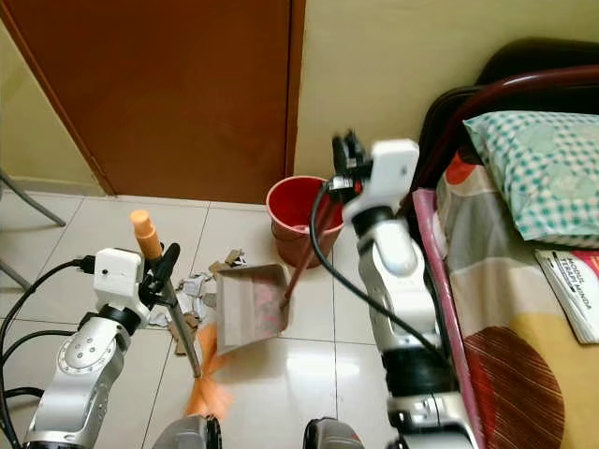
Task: Sweep floor
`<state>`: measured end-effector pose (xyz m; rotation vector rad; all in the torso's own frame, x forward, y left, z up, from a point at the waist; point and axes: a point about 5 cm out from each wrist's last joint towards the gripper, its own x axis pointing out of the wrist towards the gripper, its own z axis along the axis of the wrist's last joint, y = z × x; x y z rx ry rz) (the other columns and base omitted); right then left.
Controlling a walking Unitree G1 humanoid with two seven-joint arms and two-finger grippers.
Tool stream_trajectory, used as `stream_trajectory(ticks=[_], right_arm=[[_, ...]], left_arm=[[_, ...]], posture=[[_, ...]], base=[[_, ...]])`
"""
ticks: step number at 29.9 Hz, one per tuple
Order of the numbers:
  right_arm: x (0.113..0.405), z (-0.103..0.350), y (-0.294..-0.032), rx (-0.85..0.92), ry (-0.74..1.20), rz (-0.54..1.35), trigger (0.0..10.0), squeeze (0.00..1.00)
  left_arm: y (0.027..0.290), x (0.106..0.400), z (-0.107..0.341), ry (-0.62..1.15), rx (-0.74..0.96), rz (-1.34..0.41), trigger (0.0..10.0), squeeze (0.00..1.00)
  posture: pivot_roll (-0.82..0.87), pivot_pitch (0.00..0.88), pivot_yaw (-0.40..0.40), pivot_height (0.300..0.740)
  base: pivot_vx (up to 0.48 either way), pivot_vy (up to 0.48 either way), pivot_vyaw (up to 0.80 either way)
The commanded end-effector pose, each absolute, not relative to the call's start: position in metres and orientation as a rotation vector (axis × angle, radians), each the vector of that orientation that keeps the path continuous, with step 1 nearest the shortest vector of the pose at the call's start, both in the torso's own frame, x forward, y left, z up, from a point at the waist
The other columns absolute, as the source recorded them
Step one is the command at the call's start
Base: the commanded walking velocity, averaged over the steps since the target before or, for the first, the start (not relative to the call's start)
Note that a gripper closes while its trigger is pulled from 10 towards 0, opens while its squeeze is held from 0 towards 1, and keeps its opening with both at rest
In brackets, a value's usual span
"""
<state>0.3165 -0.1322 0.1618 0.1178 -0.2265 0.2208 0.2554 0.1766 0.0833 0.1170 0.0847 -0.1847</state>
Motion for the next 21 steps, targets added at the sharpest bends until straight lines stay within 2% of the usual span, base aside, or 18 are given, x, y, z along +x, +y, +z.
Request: stream_trajectory(ticks=[1,4,7,12,13,18,19,20,21], right_arm=[[0.314,0.149,-0.142,0.099,-0.175,0.150,10.0,0.00],[0.304,0.108,-0.166,0.082,0.017,0.007,10.0,0.00],[0.296,0.087,-0.182,0.153,0.113,-0.073,10.0,0.00],[0.288,0.079,-0.193,0.056,0.134,-0.087,10.0,0.00],[0.287,0.079,-0.194,0.069,0.129,-0.087,0.0,0.00],[0.279,0.072,-0.192,0.083,0.155,-0.090,0.1,0.00],[0.279,0.070,-0.191,0.079,0.164,-0.092,5.6,0.00],[0.279,0.070,-0.191,0.077,0.162,-0.092,10.0,0.00],[0.280,0.071,-0.190,0.075,0.153,-0.090,10.0,0.00]], left_arm=[[0.179,0.251,0.076,0.135,0.141,-0.191,10.0,0.00],[0.179,0.251,0.079,0.130,0.159,-0.204,10.0,0.00],[0.180,0.250,0.079,0.130,0.163,-0.204,10.0,0.00],[0.177,0.253,0.091,0.088,0.171,-0.209,10.0,0.00],[0.174,0.255,0.096,0.069,0.171,-0.215,10.0,0.00],[0.161,0.266,0.122,-0.025,0.174,-0.247,10.0,0.00],[0.159,0.267,0.125,-0.035,0.168,-0.251,10.0,0.00],[0.157,0.268,0.128,-0.047,0.164,-0.257,10.0,0.00],[0.155,0.269,0.132,-0.063,0.169,-0.263,10.0,0.00]], posture=[[0.05,0.111,-0.045,0.740],[0.05,0.112,-0.042,0.740],[0.05,0.115,-0.037,0.740],[0.05,0.117,-0.037,0.740],[0.05,0.118,-0.039,0.740],[0.05,0.118,-0.042,0.740],[0.05,0.118,-0.042,0.740],[0.05,0.118,-0.042,0.740],[0.05,0.118,-0.042,0.740]], base=[[0.000,0.000,0.00],[0.000,0.000,0.00],[0.000,0.000,0.00],[0.000,0.000,0.00],[0.000,0.000,0.00],[0.000,0.000,0.00],[0.000,0.000,0.00],[0.000,0.000,0.00],[0.000,0.000,0.00]])
